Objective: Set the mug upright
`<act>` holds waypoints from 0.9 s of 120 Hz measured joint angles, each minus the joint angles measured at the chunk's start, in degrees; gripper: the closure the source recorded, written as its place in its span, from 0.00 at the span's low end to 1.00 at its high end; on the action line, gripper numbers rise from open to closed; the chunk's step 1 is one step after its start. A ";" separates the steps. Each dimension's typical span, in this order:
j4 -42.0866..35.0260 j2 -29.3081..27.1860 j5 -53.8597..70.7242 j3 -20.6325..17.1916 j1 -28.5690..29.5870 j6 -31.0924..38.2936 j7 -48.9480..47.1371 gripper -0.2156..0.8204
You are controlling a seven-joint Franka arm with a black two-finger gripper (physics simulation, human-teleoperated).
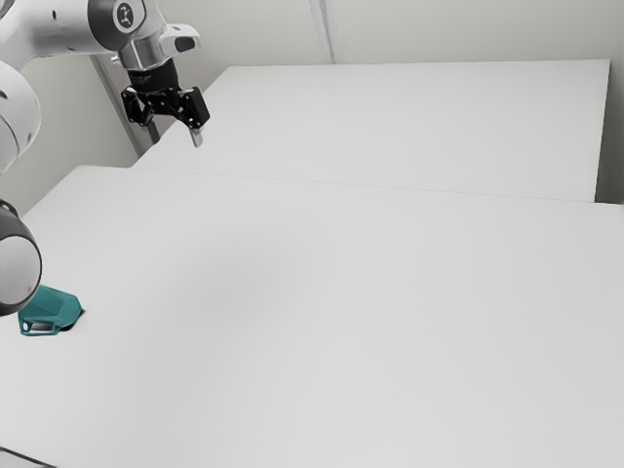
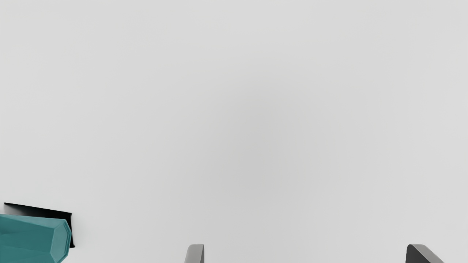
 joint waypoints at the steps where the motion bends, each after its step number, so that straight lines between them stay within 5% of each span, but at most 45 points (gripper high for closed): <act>1: 0.00 -0.01 0.00 0.00 0.01 0.00 0.00 0.21; 21: -2.04 -1.43 -0.47 -0.36 0.21 -0.02 0.07 0.21; 49: -22.09 -12.22 1.10 -0.77 0.44 5.92 0.57 0.21; 108: -46.96 -25.99 0.90 9.22 0.72 23.77 5.33 0.21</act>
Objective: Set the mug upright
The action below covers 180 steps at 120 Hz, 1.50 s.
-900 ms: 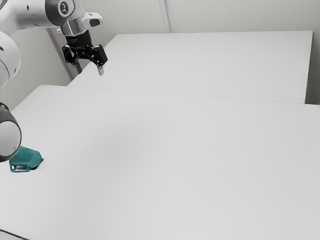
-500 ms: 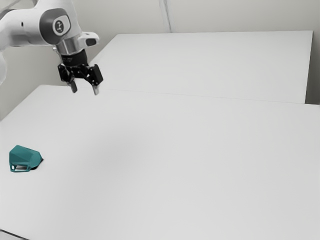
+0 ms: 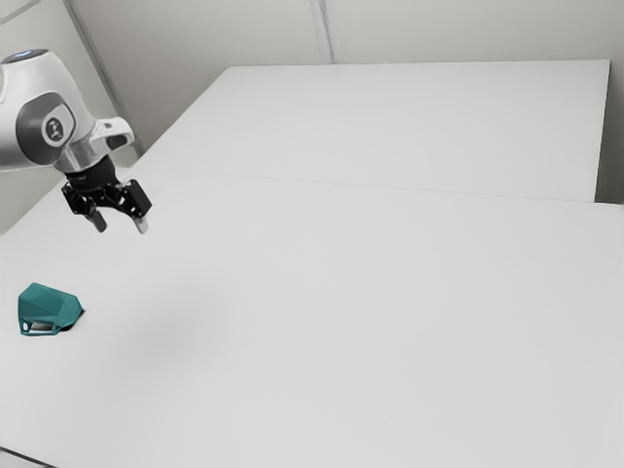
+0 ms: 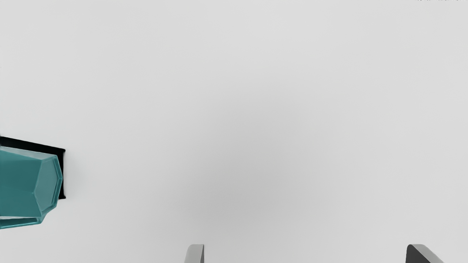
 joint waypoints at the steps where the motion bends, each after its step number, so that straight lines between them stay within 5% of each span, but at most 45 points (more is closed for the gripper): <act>1: -0.20 -0.09 -0.04 0.27 -0.06 0.17 0.10 0.21; 60: -13.49 -8.72 -3.04 10.66 -1.18 4.74 4.98 0.21; 108: -8.09 -8.28 5.93 20.89 -2.02 5.51 11.01 0.21; 141: -2.17 -2.52 8.75 24.78 -0.35 3.52 15.38 0.21; 180: 7.24 10.71 2.93 25.40 5.49 3.66 21.08 0.21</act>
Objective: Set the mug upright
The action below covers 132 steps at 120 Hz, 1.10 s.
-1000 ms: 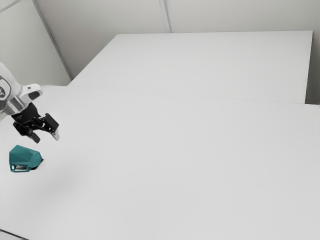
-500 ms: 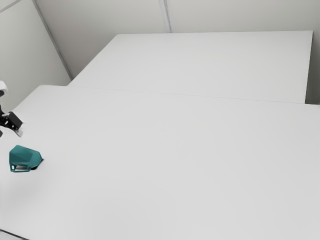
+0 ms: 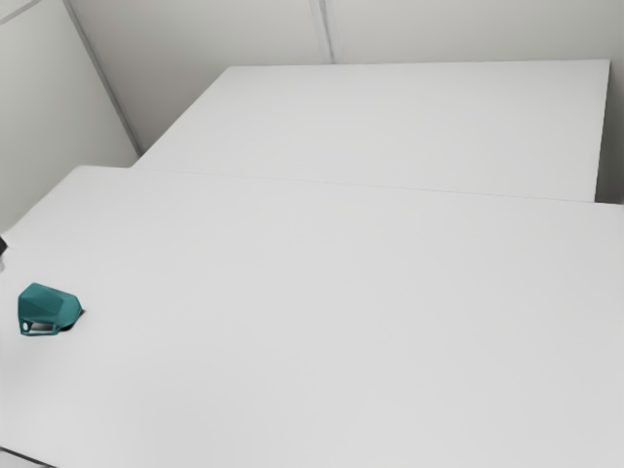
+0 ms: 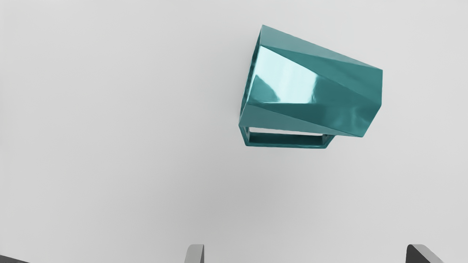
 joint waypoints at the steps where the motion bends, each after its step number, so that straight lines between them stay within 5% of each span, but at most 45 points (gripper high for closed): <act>1: 0.34 0.37 -0.27 0.00 0.17 0.01 0.16 0.21; 13: 3.13 4.48 -4.10 -0.71 2.31 0.36 2.11 0.21; 57: 13.48 18.63 -18.62 -13.46 17.82 -1.20 9.96 0.21; 132: 19.89 26.47 -27.00 -19.00 28.53 -6.57 28.08 0.21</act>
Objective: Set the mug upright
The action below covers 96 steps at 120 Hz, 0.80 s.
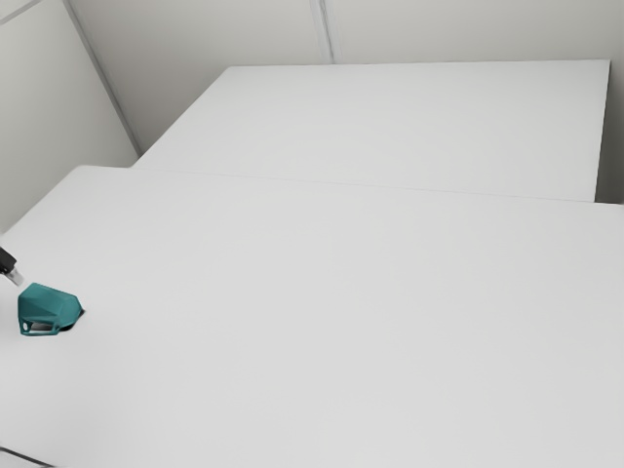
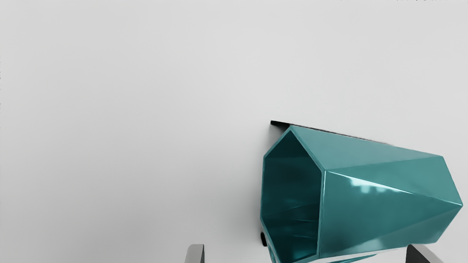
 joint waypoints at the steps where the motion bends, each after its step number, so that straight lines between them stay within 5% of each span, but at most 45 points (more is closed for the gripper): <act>1: 0.07 0.11 -0.09 -0.05 0.07 0.02 0.24 0.21; 96: -1.95 3.08 -15.15 0.16 2.40 -3.69 14.63 0.21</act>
